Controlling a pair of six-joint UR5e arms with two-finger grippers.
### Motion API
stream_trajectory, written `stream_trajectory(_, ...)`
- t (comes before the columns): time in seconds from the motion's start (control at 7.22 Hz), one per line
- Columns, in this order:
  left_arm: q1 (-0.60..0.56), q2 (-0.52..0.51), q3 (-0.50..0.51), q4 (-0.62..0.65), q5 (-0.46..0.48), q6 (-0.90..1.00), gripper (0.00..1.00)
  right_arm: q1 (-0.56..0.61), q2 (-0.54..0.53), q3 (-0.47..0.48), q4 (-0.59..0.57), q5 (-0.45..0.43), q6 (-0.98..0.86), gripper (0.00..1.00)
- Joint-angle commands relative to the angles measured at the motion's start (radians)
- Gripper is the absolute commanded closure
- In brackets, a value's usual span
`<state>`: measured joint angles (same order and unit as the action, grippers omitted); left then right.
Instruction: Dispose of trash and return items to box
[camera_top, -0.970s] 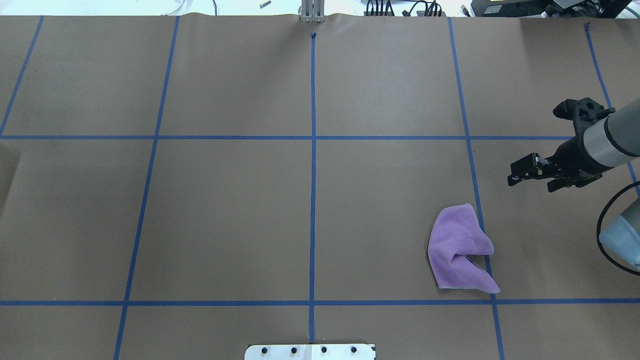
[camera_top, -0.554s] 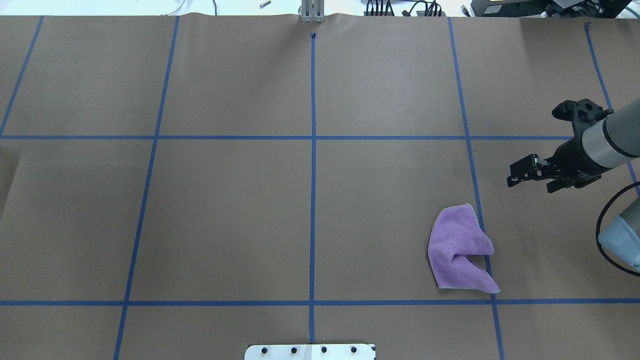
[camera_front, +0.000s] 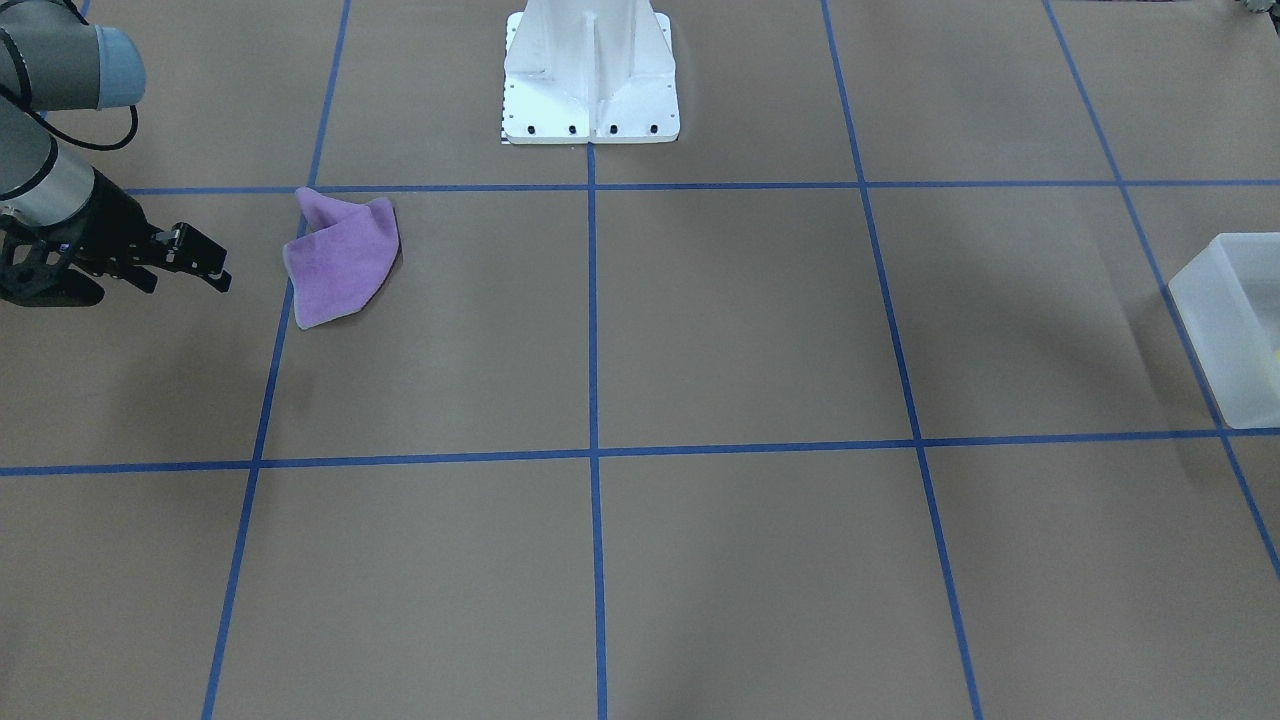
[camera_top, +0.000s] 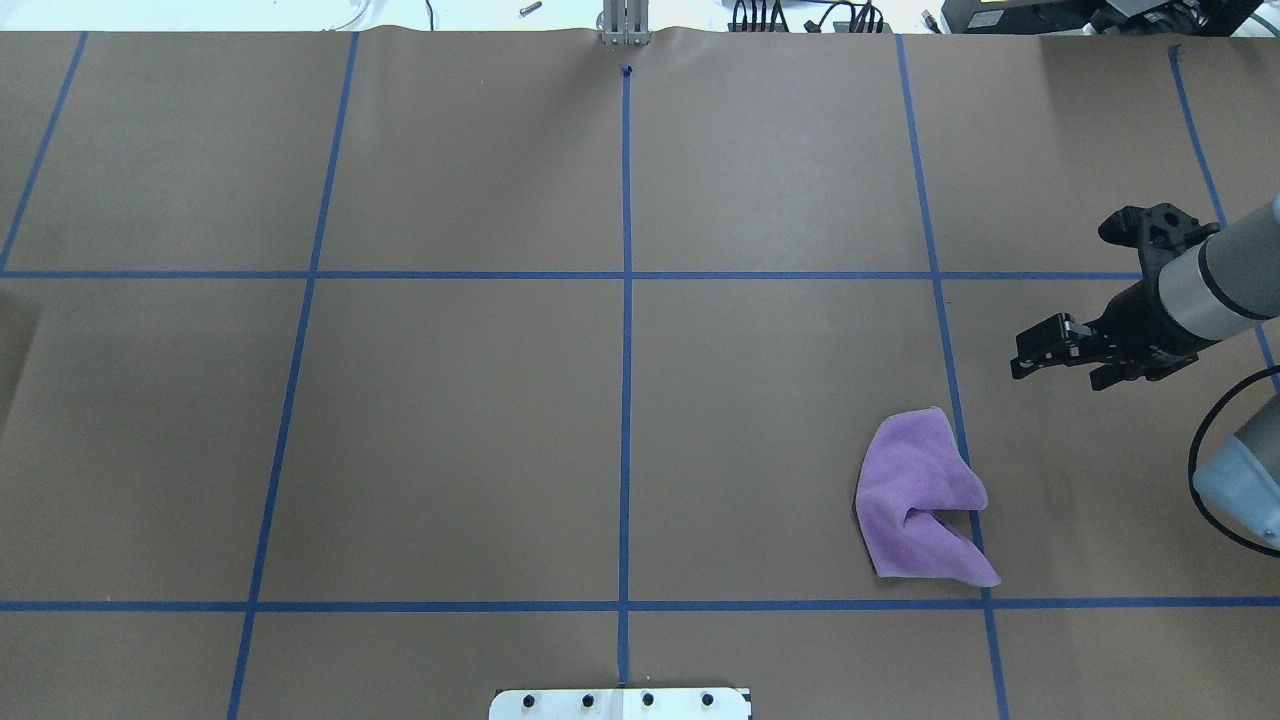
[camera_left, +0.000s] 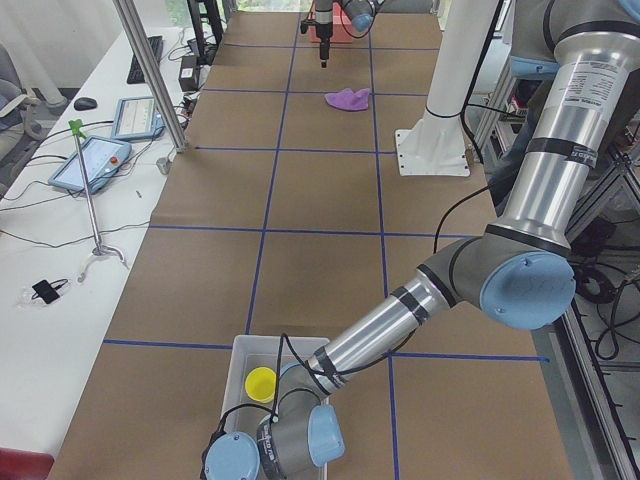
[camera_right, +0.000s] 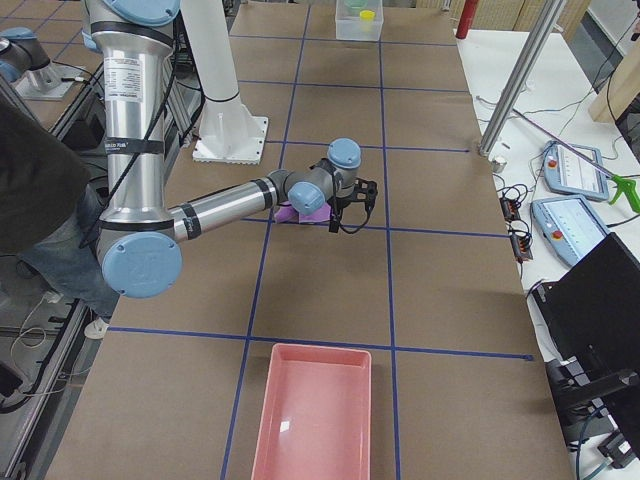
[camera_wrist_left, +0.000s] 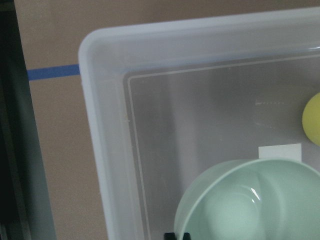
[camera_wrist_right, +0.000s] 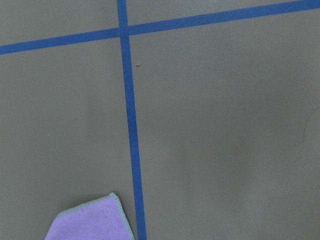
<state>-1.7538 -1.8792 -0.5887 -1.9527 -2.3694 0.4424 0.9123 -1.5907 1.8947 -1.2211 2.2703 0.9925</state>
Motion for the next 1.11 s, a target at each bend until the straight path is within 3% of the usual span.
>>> stream_trajectory(0.0,0.019,0.0,0.009,-0.023,-0.001,-0.028,0.91,-0.004,0.0,-0.002,0.0,0.0,0.0,0.0)
stream_trajectory(0.28,0.023,-0.001,-0.006,-0.022,-0.005,-0.028,0.39,-0.012,0.0,-0.006,0.0,0.0,0.0,0.0)
stream_trajectory(0.42,0.022,-0.001,-0.057,-0.009,-0.054,-0.027,0.22,-0.021,0.0,-0.005,0.0,0.0,0.0,0.0)
stream_trajectory(0.55,0.025,-0.003,-0.122,0.044,-0.136,-0.03,0.17,-0.038,0.0,0.0,0.0,-0.012,0.008,0.0)
stream_trajectory(0.83,0.027,0.0,-0.425,0.368,-0.134,-0.059,0.15,-0.123,0.0,0.015,0.003,-0.084,0.093,0.0)
stream_trajectory(0.97,0.036,0.043,-0.592,0.47,-0.134,-0.132,0.14,-0.157,0.002,0.044,0.003,-0.089,0.159,0.0)
